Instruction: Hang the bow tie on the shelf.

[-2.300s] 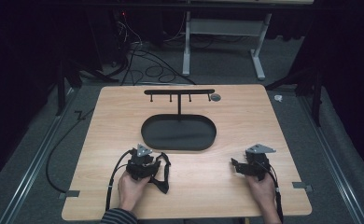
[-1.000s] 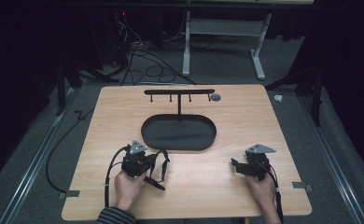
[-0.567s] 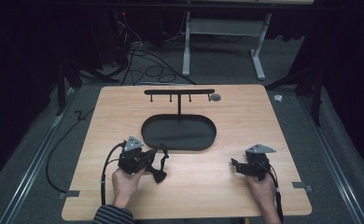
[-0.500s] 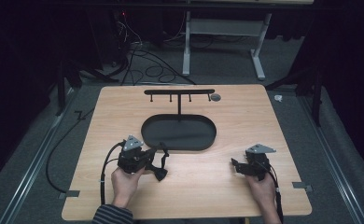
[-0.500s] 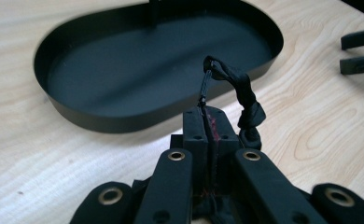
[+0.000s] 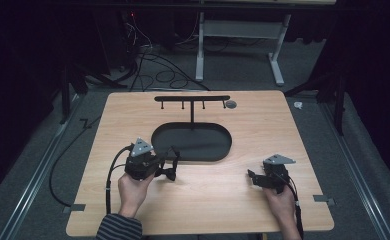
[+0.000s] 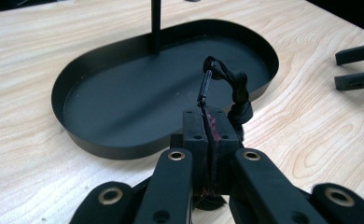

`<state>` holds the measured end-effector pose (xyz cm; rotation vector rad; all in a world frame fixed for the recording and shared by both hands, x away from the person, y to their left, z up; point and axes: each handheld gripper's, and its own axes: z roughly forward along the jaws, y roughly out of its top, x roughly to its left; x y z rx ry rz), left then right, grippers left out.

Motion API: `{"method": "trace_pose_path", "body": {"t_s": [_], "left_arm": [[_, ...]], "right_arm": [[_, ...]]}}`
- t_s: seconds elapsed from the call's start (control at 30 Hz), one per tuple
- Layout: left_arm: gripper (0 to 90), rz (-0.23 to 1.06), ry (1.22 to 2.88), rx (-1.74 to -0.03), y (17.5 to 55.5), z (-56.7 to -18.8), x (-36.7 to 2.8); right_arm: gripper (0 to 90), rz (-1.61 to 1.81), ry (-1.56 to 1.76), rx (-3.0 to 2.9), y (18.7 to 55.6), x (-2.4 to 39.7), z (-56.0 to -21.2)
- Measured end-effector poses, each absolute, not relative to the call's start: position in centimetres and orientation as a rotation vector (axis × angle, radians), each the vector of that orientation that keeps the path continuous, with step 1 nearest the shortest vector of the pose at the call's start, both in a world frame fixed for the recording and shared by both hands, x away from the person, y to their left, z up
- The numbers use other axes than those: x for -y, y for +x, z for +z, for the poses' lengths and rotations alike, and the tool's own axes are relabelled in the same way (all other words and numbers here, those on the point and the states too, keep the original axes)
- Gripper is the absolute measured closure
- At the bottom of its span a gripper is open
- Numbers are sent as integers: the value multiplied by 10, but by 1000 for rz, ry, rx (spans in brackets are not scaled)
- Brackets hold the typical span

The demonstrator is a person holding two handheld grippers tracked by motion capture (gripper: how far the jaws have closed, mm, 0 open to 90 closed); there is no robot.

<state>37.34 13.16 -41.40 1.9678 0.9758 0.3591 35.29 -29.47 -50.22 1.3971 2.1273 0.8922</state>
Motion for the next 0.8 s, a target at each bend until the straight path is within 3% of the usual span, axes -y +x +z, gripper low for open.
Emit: {"method": "trace_pose_path", "body": {"t_s": [0.8], "left_arm": [[880, 332, 1897, -958, 398, -384, -138]], "right_arm": [[293, 893, 1396, -2127, 353, 295, -502]]}}
